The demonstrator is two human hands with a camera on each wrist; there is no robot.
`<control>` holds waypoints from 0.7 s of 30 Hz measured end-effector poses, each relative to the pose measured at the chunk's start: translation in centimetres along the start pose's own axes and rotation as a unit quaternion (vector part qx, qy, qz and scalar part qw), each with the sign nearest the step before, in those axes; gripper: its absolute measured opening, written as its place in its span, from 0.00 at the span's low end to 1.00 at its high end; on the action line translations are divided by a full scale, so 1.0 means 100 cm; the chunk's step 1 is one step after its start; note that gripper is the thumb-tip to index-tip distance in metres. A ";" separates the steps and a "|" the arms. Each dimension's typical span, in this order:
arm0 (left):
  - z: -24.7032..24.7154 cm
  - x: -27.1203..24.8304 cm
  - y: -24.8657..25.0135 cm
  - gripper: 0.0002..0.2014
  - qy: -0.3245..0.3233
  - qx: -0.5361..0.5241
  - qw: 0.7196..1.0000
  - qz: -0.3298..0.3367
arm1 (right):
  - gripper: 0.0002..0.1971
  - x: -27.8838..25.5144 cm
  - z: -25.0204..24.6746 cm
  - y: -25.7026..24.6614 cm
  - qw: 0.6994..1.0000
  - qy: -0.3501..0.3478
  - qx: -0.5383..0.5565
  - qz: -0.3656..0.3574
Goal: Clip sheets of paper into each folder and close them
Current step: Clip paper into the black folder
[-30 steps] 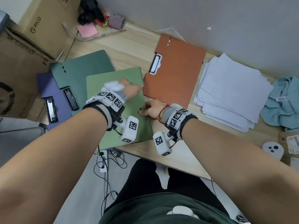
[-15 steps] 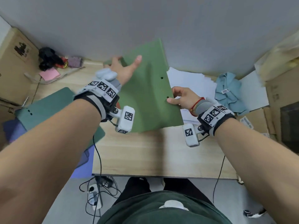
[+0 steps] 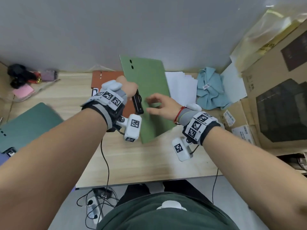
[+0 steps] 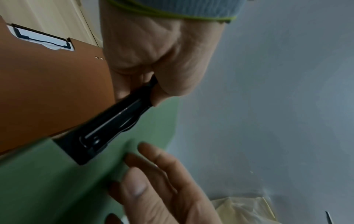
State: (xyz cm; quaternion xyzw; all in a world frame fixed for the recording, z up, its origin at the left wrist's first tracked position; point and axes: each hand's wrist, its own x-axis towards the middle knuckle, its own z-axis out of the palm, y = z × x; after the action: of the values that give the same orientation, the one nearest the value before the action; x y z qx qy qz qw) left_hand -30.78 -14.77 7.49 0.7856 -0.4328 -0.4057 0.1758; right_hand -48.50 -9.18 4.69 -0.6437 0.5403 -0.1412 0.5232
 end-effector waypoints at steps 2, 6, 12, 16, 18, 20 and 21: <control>0.001 0.000 -0.001 0.08 0.000 -0.012 1.000 0.011 | 0.24 0.001 -0.013 0.011 0.997 0.063 -0.017 0.049; 0.008 -0.004 -0.010 0.22 -0.036 -0.058 0.998 0.000 | 0.37 0.005 -0.047 0.060 0.970 0.148 -0.055 0.186; 0.044 -0.012 -0.035 0.19 -0.054 -0.066 0.995 -0.051 | 0.36 0.004 -0.049 0.110 0.960 0.119 0.032 0.252; 0.068 -0.015 -0.054 0.06 -0.049 -0.083 0.991 -0.097 | 0.45 -0.001 -0.036 0.125 0.950 0.162 0.075 0.256; 0.076 -0.014 -0.064 0.11 -0.062 -0.090 0.987 -0.115 | 0.38 -0.006 -0.032 0.126 0.949 0.164 0.084 0.257; 0.088 -0.001 -0.082 0.25 -0.070 -0.086 0.984 -0.141 | 0.34 -0.009 -0.029 0.130 0.945 0.171 0.112 0.257; 0.097 0.008 -0.094 0.32 -0.074 -0.087 0.982 -0.152 | 0.33 -0.010 -0.028 0.131 0.943 0.176 0.125 0.255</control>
State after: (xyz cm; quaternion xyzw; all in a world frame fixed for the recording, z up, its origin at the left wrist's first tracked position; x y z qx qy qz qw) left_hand -33.13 -9.40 -4.65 0.7919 -0.2835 -0.5205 0.1472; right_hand -58.15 -8.05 -4.58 -0.3788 0.7479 -0.1808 0.5143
